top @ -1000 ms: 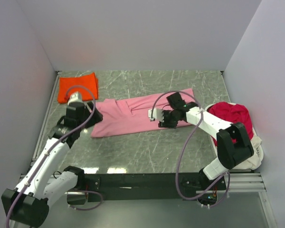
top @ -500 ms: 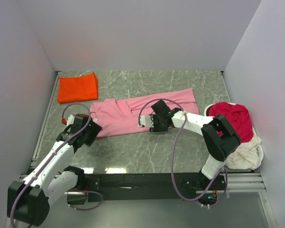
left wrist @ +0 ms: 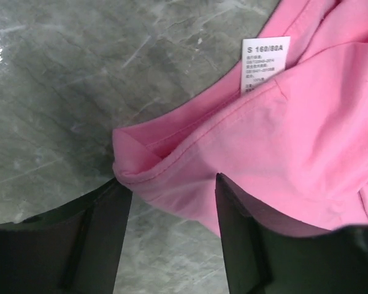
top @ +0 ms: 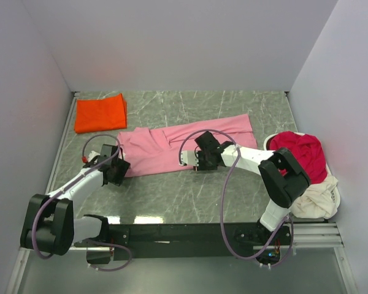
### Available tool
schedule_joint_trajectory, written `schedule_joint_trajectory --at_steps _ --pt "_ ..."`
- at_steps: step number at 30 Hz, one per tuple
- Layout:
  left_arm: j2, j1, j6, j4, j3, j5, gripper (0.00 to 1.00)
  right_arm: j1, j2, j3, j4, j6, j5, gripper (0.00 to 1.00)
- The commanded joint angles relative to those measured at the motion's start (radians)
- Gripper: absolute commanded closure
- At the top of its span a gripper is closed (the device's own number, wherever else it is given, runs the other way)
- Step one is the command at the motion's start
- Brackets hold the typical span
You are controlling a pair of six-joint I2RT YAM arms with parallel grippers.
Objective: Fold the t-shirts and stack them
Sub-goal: Fold the tshirt
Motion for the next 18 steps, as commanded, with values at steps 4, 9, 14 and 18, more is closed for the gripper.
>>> schedule_joint_trajectory --at_steps 4,9,14,18 --pt "-0.035 0.026 -0.038 0.056 -0.073 -0.003 0.56 0.010 0.042 0.007 -0.015 0.022 0.006 0.77" --pt "-0.050 0.110 0.013 0.078 -0.112 -0.010 0.85 0.009 0.031 -0.014 -0.030 0.014 -0.008 1.00" --pt "-0.052 0.216 0.083 0.093 -0.122 0.024 0.90 0.036 -0.021 -0.068 -0.107 -0.029 -0.062 1.00" --pt "-0.059 0.268 0.131 0.093 -0.093 0.047 0.90 0.128 -0.078 -0.128 -0.149 -0.021 -0.079 1.00"
